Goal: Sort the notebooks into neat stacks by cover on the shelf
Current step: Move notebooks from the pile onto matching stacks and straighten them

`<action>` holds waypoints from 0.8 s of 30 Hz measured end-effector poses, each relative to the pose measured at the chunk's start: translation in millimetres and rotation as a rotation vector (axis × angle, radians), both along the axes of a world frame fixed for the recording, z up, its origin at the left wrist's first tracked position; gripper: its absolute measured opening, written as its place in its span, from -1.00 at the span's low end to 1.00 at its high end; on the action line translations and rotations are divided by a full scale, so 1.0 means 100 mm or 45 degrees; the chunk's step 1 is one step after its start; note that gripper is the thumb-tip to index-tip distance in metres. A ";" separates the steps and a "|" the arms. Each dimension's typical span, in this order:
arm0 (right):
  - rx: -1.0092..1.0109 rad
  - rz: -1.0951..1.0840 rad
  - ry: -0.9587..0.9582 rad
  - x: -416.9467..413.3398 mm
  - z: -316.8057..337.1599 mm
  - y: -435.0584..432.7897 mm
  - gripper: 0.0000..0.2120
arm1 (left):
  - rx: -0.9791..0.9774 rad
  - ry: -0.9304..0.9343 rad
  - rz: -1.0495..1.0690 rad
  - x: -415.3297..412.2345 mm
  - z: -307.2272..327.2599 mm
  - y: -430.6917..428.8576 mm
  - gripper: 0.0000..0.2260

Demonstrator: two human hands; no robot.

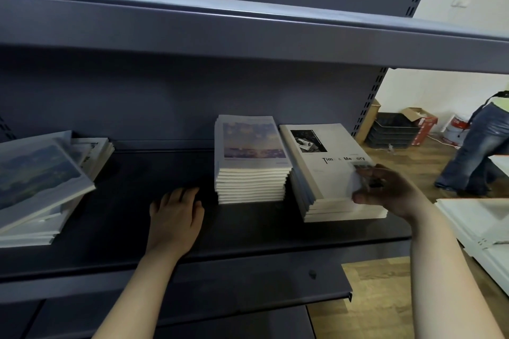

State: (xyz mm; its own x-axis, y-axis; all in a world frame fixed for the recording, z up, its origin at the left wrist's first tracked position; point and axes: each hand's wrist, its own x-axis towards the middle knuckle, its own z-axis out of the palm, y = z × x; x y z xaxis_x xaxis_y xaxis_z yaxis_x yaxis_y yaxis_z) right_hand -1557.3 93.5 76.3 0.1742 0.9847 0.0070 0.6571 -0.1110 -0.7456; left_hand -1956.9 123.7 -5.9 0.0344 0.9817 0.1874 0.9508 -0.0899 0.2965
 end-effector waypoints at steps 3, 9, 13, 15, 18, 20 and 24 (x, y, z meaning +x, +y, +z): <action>-0.046 -0.008 -0.012 -0.01 0.03 0.00 -0.31 | -0.003 -0.006 -0.002 0.00 0.00 -0.01 -0.62; -0.097 0.004 -0.036 0.01 0.06 -0.01 -0.27 | -0.019 -0.006 0.009 0.00 0.00 -0.01 -0.62; -0.090 -0.062 -0.093 0.01 0.07 0.00 -0.27 | -0.026 0.001 0.007 -0.01 0.00 -0.01 -0.62; -0.093 -0.076 -0.062 0.00 0.07 0.02 -0.27 | -0.013 -0.001 0.004 -0.01 0.00 -0.01 -0.63; -0.118 -0.081 -0.048 -0.02 0.07 0.02 -0.29 | -0.013 -0.007 0.012 0.00 0.00 -0.01 -0.63; -0.155 -0.080 -0.071 -0.03 0.08 0.04 -0.32 | -0.015 -0.005 0.017 0.00 0.00 -0.02 -0.63; -0.254 -0.071 -0.465 -0.15 0.10 0.07 -0.23 | -0.017 -0.016 0.017 0.00 0.01 -0.03 -0.63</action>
